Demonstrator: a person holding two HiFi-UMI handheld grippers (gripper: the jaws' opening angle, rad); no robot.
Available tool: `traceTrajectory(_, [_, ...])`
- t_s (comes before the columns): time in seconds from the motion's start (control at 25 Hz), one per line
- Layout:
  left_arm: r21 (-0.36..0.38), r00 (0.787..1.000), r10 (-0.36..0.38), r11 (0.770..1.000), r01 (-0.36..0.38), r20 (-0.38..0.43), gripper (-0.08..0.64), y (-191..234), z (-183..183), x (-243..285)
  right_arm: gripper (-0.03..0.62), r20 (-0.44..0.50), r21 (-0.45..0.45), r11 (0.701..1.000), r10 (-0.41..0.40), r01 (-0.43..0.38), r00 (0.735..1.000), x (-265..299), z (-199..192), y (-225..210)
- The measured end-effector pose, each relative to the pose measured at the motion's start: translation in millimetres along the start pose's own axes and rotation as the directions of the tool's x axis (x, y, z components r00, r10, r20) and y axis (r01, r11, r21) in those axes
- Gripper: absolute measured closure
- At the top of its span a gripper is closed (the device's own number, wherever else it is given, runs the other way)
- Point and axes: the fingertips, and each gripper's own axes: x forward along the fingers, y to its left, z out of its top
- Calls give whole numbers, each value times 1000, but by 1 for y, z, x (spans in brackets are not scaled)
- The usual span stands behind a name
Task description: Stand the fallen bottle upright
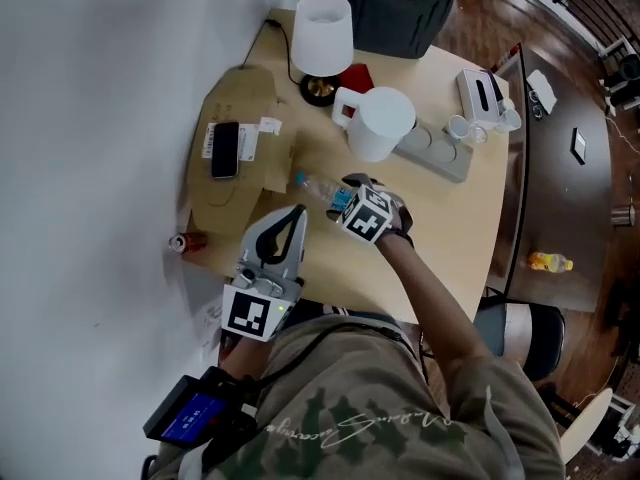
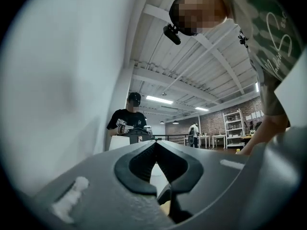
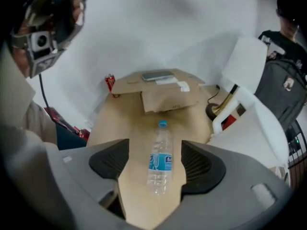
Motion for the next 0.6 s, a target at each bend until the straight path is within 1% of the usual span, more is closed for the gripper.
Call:
traceTrajectory(0.08, [-6, 1000, 15, 1000, -15, 2, 558, 2, -2, 1, 252, -65, -6, 999, 33, -33, 997, 32, -1, -9])
traceTrajectory(0.16, [-15, 1000, 25, 1000, -25, -6, 558, 2, -6, 2, 256, -141, -36, 998, 50, -56, 989, 61, -8, -14])
traceTrajectory(0.24, [-28, 999, 29, 999, -30, -16, 558, 1, -11, 4, 258, -247, -113, 991, 48, -78, 968, 88, -26, -17])
traceTrajectory(0.32, [-38, 999, 25, 999, -26, -32, 558, 1, -17, 6, 259, -352, -195, 975, 33, -108, 935, 114, -49, -19])
traceTrajectory(0.36, [-40, 999, 23, 999, -24, -43, 558, 1, -20, 7, 262, -381, -210, 970, 35, -123, 924, 125, -56, -19])
traceTrajectory(0.48, [-52, 998, 28, 998, -31, -63, 558, 2, -28, 9, 274, -403, -186, 972, 58, -144, 913, 145, -62, -16])
traceTrajectory(0.6, [-57, 996, 38, 998, -42, -78, 558, 7, -34, 11, 273, -460, -202, 970, 29, -136, 887, 139, -63, -12])
